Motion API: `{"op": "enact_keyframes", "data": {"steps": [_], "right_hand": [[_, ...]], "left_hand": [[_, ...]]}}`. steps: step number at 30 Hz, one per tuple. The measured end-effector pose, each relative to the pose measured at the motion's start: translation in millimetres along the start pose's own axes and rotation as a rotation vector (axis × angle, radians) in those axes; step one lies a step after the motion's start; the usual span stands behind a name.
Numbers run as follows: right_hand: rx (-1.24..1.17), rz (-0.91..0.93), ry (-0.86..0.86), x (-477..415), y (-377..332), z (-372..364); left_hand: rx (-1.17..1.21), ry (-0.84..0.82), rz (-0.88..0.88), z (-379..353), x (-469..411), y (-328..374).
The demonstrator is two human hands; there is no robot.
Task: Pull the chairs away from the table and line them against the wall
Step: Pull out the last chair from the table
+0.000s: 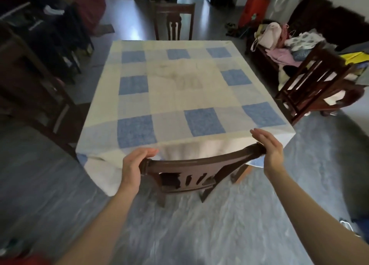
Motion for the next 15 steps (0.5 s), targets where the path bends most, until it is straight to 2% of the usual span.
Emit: {"op": "enact_keyframes", "data": {"steps": [3,8,15], "right_hand": [[0.015,0.016,-0.054,-6,14,4],[-0.014,-0.088,-0.139,-28,41,10],[-0.123,-0.164,-0.088,-38,47,0]], "left_hand": [[-0.033,-0.009,-0.029,-2,4,-1],[-0.028,0.085,0.004,-8,6,-17],[0.008,0.283,-0.002,-12,3,-29]]}}
Point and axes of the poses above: each hand's wrist, its own x-axis away from the middle knuckle, its own z-axis out of the back of the hand, y = z × x, the point moved 2 cm from there along -x, towards the middle knuckle, and after that the axes turned 15 degrees about -z, right-handed, at the moved point
